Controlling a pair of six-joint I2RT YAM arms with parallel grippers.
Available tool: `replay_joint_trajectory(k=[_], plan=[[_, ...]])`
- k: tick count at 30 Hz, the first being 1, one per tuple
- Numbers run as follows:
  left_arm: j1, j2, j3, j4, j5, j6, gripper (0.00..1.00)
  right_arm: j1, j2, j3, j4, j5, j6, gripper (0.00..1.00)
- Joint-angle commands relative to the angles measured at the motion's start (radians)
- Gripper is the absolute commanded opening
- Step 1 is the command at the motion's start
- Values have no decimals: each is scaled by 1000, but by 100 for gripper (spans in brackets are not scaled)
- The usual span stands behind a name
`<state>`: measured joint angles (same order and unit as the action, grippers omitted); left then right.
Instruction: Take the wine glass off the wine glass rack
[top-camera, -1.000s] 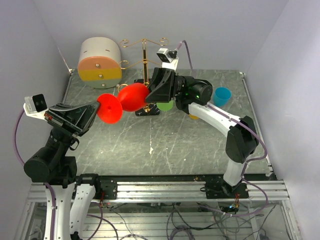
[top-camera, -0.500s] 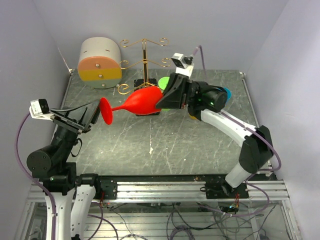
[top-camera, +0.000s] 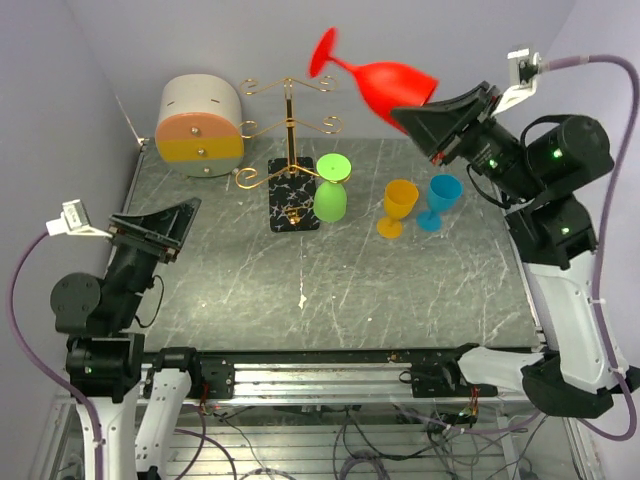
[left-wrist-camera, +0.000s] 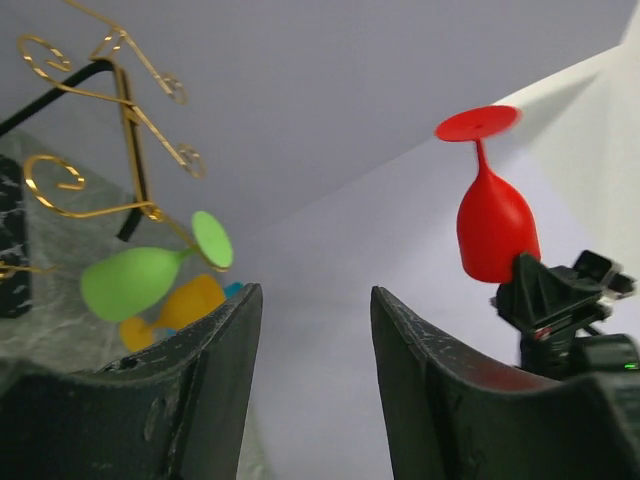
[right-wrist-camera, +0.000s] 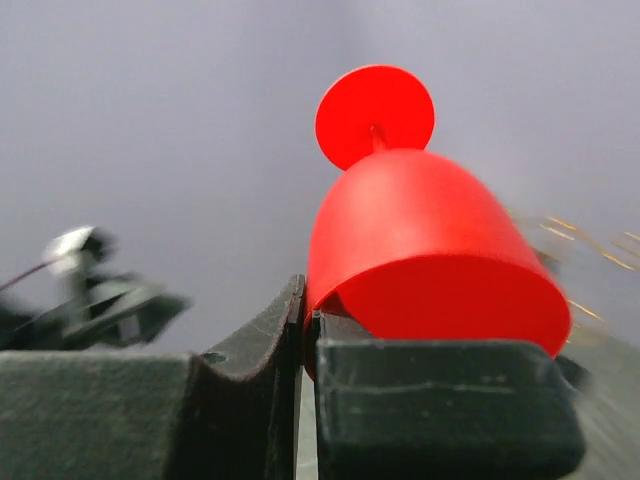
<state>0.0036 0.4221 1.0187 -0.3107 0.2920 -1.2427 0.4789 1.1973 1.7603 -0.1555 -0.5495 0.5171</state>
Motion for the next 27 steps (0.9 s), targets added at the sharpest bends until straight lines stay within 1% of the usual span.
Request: replay_joint_trajectory(k=[1, 2, 4, 7, 10, 12, 16, 18, 20, 24, 27], plan=[[-1, 96, 37, -83, 61, 206, 56, -6, 127, 140, -739, 704, -209, 0], [-1, 123, 55, -116, 69, 256, 55, -6, 152, 158, -796, 820, -194, 0], [-1, 185, 102, -197, 61, 364, 55, -10, 170, 173, -885, 983, -161, 0], [-1, 281, 169, -281, 32, 499, 54, -18, 146, 159, -972, 1111, -116, 0], [-1, 362, 216, -301, 31, 598, 52, -36, 128, 161, -1076, 1221, -78, 0], [-1, 420, 244, -301, 58, 632, 50, -55, 136, 174, -1166, 1256, -49, 0], [-5, 526, 288, -252, 131, 657, 44, -108, 107, 113, -1198, 1193, -71, 0], [-22, 568, 311, -231, 149, 670, 40, -141, 108, 76, -1200, 1125, -93, 0], [-73, 616, 353, -245, 123, 697, 38, -159, 104, 15, -1174, 1043, -117, 0], [-197, 712, 457, -296, 24, 758, 38, -212, 120, -94, -1102, 879, -150, 0], [-266, 774, 508, -312, -7, 783, 37, -240, 141, -147, -1048, 783, -163, 0]])
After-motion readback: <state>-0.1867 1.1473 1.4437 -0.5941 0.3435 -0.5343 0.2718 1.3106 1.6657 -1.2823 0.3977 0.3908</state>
